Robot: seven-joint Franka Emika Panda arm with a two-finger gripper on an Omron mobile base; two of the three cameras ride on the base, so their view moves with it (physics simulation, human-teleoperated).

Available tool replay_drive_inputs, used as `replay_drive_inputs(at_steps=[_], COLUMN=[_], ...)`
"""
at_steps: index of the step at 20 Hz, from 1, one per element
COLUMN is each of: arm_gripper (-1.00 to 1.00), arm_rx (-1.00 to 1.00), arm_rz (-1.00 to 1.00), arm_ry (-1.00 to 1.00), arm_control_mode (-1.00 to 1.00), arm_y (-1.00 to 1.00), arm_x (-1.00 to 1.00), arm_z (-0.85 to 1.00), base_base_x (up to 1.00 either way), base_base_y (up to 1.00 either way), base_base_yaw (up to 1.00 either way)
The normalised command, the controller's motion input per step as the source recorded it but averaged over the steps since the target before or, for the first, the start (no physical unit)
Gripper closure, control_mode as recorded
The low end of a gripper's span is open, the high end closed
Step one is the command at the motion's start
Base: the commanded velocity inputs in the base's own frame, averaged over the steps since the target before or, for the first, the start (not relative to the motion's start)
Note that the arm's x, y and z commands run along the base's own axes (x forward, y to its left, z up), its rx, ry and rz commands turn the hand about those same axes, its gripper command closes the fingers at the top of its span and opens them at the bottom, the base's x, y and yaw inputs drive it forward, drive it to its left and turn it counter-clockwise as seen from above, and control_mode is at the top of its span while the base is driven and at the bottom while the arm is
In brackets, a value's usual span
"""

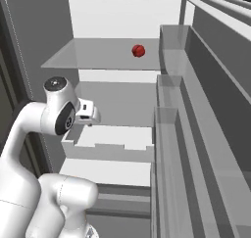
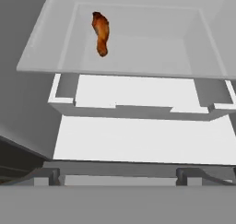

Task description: Take the cheese, chicken drumstick, and bell pepper from the fridge and place them on the plate on the dining counter to create an appetizer plate.

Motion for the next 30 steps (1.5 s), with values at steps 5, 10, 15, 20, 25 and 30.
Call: replay_drive_inputs(at_steps=[5,10,15,20,25,30], arm_gripper=[-1.00,-1.00,-1.00,-1.00,-1.00,-1.00], arm_rx=[0.04,0.06,0.06,0.01,0.00,0.00], arm_rz=[0.06,0.09,0.12,0.08,0.00,0.00], arm_ry=[-0.19,-0.17,-0.04,0.07,0.16,0.09], arm_control_mode=[-1.00,-1.00,-1.00,-1.00,-1.00,-1.00], arm_y=[0.29,0.06,0.00,0.08,0.19,0.04], arm_x=[0.36,0.38,0.25,0.47,0.62,0.51], arm_z=[-0.07,0.00,0.00,-0.01,-0.03,-0.20], base_base_x=[0.00,0.00,0.00,0.00,0.00,0.00], base_base_y=[0.00,0.00,0.00,0.00,0.00,0.00], base_base_yaw=[0.00,0.00,0.00,0.00,0.00,0.00])
